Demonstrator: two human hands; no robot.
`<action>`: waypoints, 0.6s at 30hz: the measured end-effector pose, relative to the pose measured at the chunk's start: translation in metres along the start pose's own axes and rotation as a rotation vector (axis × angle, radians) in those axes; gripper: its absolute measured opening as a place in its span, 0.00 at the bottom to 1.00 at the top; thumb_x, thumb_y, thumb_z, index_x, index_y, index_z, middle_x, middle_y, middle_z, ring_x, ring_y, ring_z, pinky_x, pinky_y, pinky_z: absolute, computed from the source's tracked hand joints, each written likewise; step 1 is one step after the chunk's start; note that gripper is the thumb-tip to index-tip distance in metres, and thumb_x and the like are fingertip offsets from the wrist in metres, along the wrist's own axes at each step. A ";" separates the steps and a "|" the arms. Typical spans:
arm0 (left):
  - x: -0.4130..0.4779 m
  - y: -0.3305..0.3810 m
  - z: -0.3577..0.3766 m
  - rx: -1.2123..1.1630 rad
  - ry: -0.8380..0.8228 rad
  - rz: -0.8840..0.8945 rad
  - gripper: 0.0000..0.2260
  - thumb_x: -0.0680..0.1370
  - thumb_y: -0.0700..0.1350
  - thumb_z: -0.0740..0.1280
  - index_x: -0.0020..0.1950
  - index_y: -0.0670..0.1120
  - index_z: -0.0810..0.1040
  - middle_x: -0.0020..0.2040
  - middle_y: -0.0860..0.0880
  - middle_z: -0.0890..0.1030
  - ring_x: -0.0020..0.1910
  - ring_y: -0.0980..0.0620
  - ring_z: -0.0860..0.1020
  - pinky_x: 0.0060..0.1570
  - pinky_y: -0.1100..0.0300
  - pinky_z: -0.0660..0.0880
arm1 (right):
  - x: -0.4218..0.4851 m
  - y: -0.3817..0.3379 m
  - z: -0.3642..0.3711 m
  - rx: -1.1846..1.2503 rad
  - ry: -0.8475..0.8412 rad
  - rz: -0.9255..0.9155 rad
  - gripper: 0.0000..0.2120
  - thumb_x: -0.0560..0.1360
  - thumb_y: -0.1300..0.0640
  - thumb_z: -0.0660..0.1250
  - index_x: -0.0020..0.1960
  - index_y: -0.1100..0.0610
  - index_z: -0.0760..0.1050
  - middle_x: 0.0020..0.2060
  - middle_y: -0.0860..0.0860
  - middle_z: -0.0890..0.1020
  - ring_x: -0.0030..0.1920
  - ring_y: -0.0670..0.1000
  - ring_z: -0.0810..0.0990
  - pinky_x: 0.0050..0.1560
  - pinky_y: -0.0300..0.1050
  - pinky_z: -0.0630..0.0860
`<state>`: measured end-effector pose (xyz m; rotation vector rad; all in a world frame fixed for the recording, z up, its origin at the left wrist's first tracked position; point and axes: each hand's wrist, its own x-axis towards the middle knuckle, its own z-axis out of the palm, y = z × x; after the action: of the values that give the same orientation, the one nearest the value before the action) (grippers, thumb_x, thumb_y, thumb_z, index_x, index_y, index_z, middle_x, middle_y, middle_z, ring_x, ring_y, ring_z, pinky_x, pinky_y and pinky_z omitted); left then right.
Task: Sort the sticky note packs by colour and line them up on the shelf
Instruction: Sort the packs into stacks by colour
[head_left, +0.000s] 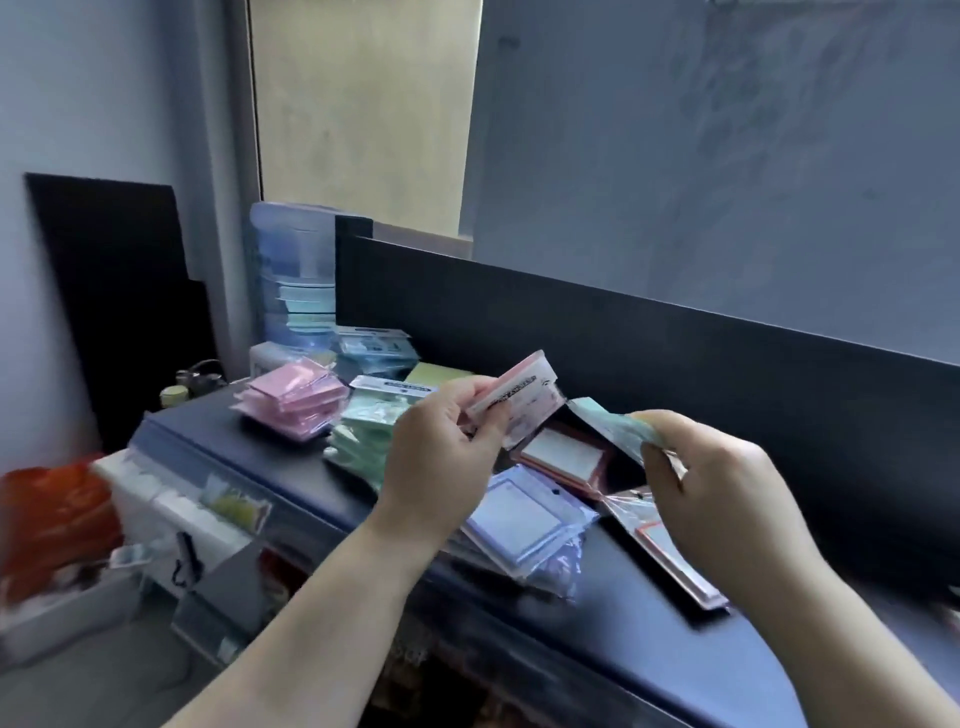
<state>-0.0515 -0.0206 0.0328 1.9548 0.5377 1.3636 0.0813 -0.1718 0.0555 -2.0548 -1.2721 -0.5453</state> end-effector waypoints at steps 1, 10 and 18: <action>0.008 -0.012 -0.018 -0.002 0.018 0.009 0.04 0.75 0.50 0.70 0.49 0.57 0.81 0.40 0.63 0.81 0.43 0.63 0.79 0.42 0.71 0.74 | 0.008 -0.014 0.014 0.000 0.005 -0.016 0.14 0.74 0.63 0.65 0.53 0.47 0.80 0.39 0.47 0.83 0.38 0.55 0.80 0.37 0.46 0.75; 0.082 -0.131 -0.140 0.223 0.161 0.071 0.12 0.76 0.39 0.69 0.57 0.49 0.82 0.51 0.55 0.83 0.52 0.56 0.80 0.53 0.63 0.76 | 0.057 -0.114 0.130 -0.081 0.148 -0.170 0.18 0.70 0.68 0.65 0.57 0.54 0.80 0.50 0.48 0.84 0.45 0.53 0.83 0.39 0.42 0.77; 0.113 -0.191 -0.158 0.483 -0.143 -0.026 0.17 0.76 0.37 0.63 0.62 0.50 0.79 0.62 0.53 0.78 0.61 0.51 0.75 0.62 0.59 0.69 | 0.077 -0.142 0.181 -0.265 0.044 -0.238 0.24 0.65 0.66 0.62 0.60 0.56 0.79 0.52 0.50 0.83 0.50 0.55 0.82 0.48 0.48 0.80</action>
<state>-0.1479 0.2321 -0.0002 2.3947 0.8829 1.1367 -0.0104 0.0501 0.0216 -2.0998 -1.4959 -0.9052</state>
